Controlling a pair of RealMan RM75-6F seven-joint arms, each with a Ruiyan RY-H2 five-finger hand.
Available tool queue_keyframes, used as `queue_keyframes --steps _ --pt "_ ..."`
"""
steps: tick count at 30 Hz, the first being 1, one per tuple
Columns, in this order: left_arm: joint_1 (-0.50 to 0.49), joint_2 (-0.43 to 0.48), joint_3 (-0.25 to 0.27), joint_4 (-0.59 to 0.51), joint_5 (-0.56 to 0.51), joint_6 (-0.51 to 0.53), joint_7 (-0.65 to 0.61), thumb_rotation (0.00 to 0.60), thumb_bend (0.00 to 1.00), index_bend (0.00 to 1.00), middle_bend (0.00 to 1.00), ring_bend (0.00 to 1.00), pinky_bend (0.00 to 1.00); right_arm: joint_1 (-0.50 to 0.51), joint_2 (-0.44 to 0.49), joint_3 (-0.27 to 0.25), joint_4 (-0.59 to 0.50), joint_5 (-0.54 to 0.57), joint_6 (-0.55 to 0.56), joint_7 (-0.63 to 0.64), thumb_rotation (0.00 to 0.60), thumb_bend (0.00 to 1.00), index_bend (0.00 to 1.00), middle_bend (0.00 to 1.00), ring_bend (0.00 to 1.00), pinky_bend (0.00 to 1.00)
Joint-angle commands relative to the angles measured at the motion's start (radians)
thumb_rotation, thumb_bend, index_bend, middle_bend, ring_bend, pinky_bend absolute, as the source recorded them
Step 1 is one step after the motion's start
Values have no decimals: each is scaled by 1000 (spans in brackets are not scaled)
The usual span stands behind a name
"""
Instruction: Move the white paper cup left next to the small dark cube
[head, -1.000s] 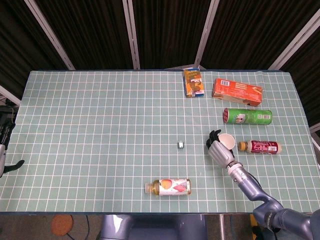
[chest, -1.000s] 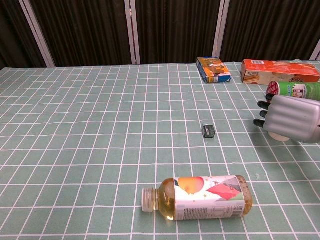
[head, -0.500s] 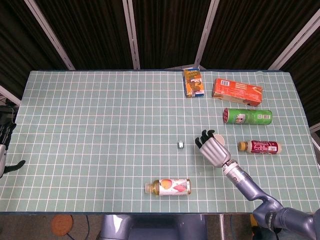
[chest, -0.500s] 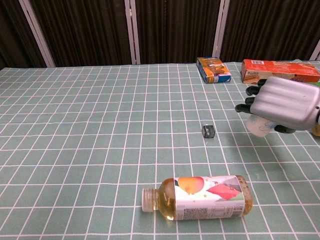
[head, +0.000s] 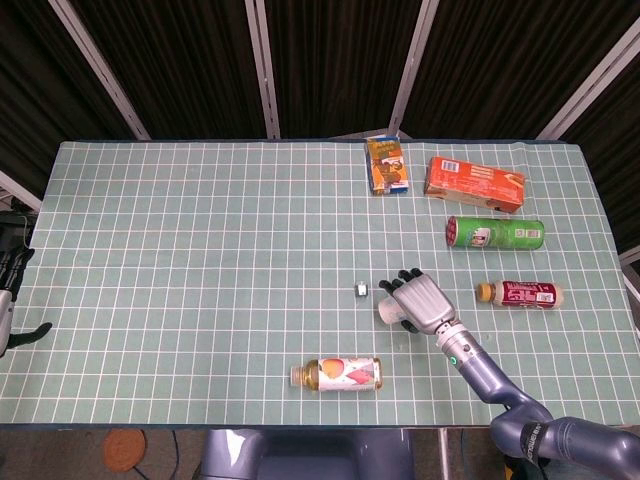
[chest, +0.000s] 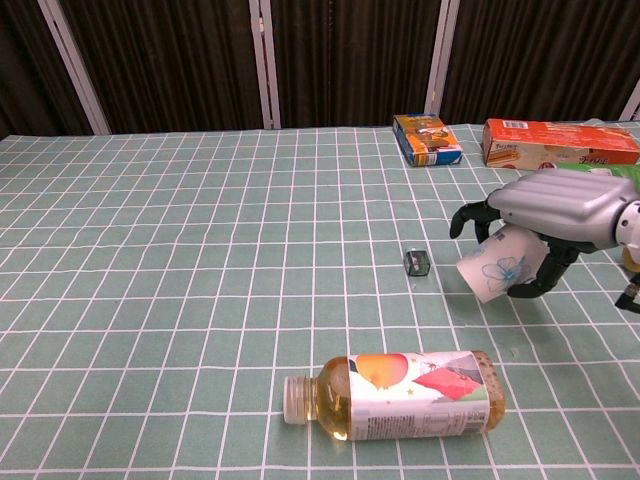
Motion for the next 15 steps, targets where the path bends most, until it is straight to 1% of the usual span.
queue_keyframes --steps 1,4,5,7,8,9,11,12,14,15 --pt "1 3 2 -3 3 -1 -5 600 58 0 0 0 0 15 -1 14 -9 49 -55 64 600 142 235 389 223 254" --pt "1 6 3 -4 3 -4 -10 600 58 0 0 0 0 21 -2 12 -3 58 -57 66 600 140 236 382 213 212" --pt "1 7 3 -4 3 -5 -11 600 58 0 0 0 0 22 -1 10 -2 62 -59 66 600 137 227 351 188 172" --pt "1 8 3 -5 2 -6 -14 600 58 0 0 0 0 26 6 7 -5 75 -67 59 600 121 176 244 99 79" --pt "1 9 3 -5 2 -7 -15 600 58 0 0 0 0 29 13 4 -11 84 -73 49 600 106 130 159 45 33" --pt "1 9 3 -6 2 -7 -15 600 58 0 0 0 0 31 22 0 -19 94 -76 33 600 83 86 83 12 7" --pt "0 10 4 -7 3 -7 -15 600 58 0 0 0 0 36 44 -13 -43 118 -70 -29 600 48 36 11 0 0" --pt "0 10 4 -8 4 -7 -15 600 58 0 0 0 0 37 49 -17 -51 124 -63 -53 600 38 20 0 0 0" --pt "0 11 5 -9 5 -8 -14 600 59 0 0 0 0 35 66 -33 -82 124 -20 -144 600 35 15 0 0 0" --pt "0 11 5 -10 5 -8 -13 600 59 0 0 0 0 33 69 -38 -93 125 -4 -170 600 34 14 0 0 0"
